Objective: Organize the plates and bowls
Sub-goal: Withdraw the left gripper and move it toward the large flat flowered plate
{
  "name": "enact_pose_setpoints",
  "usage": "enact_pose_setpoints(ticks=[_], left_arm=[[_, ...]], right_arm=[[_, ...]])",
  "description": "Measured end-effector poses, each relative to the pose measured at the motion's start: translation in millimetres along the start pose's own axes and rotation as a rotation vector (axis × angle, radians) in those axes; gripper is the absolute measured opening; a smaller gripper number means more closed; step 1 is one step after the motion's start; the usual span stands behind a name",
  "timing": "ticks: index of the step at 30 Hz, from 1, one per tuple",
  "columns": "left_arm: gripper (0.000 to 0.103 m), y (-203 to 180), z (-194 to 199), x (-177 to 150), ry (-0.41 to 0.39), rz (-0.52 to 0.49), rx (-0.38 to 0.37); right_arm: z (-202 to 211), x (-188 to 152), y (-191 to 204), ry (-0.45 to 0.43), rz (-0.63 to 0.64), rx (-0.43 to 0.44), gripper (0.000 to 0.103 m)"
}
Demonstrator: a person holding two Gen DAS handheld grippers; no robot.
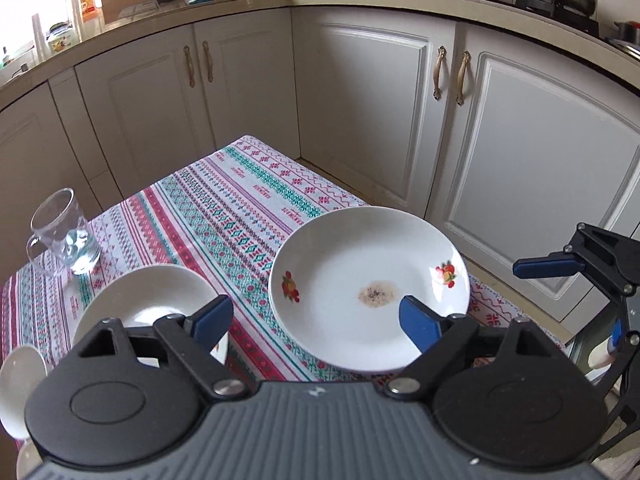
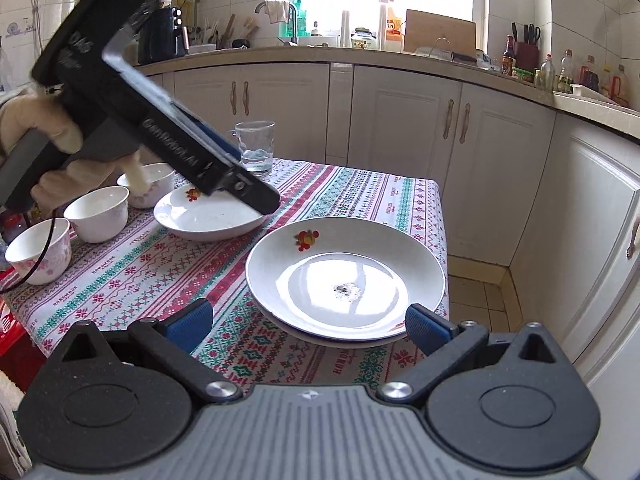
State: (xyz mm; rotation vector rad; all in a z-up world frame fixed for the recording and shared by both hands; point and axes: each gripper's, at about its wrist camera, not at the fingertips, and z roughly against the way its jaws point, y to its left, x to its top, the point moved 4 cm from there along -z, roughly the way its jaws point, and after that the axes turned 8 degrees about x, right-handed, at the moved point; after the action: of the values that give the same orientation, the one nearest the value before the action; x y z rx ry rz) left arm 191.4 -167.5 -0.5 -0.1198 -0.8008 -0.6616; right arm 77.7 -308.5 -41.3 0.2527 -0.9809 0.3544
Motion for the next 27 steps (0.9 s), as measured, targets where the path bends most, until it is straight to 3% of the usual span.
enact_pose_setpoints(ticks=[6,16,27], left_arm=[[0.09,0.6,13.2,-42.8,-0.014,0.098,0.079],[0.09,19.5,-6.6,-106.4,0.057,0.257,0.232],[0.09,52.2,-34.1,-128.3,0.074,0.412,0.367]], right_arm=[[8.7,-9.4,14.5,-0.009,0.008,-0.005,0.103],[-0.4,-26.9,24.0,0.016,-0.066,0.026,0.103],[-13.0,-15.9,31.6,0.072,-0.008,0.036,0.103]])
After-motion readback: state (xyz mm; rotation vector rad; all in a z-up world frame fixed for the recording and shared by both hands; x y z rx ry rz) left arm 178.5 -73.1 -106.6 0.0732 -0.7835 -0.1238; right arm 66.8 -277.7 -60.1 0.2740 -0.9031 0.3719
